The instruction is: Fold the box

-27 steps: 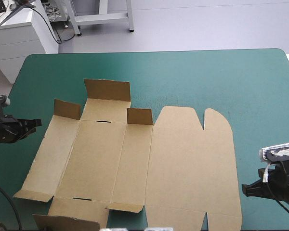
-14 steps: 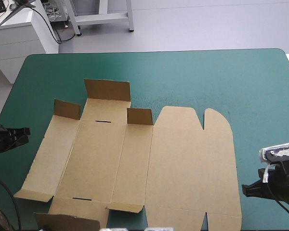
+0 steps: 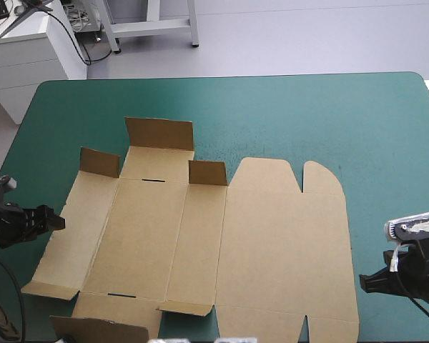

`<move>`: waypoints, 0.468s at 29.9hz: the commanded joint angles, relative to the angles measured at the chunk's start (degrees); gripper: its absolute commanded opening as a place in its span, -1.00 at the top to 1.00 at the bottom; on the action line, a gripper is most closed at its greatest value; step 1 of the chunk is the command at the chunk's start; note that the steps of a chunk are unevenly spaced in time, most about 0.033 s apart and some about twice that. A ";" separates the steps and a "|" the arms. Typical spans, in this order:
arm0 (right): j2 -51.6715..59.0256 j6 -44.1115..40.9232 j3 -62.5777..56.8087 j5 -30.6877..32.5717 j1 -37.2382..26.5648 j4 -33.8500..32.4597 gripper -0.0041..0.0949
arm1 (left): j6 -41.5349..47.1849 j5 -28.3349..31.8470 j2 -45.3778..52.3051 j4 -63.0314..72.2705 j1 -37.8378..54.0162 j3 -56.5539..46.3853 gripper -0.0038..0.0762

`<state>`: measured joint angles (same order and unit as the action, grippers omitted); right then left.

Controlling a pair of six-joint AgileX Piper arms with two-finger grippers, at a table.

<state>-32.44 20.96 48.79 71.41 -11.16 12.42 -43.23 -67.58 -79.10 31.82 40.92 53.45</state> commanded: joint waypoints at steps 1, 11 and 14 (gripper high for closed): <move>-0.35 0.81 1.42 -1.71 -0.26 0.54 0.96 | -2.73 -1.82 0.06 1.05 0.23 -0.41 -0.47; -0.35 0.95 1.42 -1.71 -0.26 0.65 0.96 | -3.43 -0.36 -2.56 -2.29 0.23 -3.13 -0.47; -0.35 0.95 1.35 -1.71 -0.26 0.65 0.96 | -3.43 -1.57 -4.02 -2.29 0.23 -3.98 -0.47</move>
<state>-32.44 21.54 48.79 71.41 -11.16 12.42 -46.65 -67.33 -83.38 27.93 40.92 49.09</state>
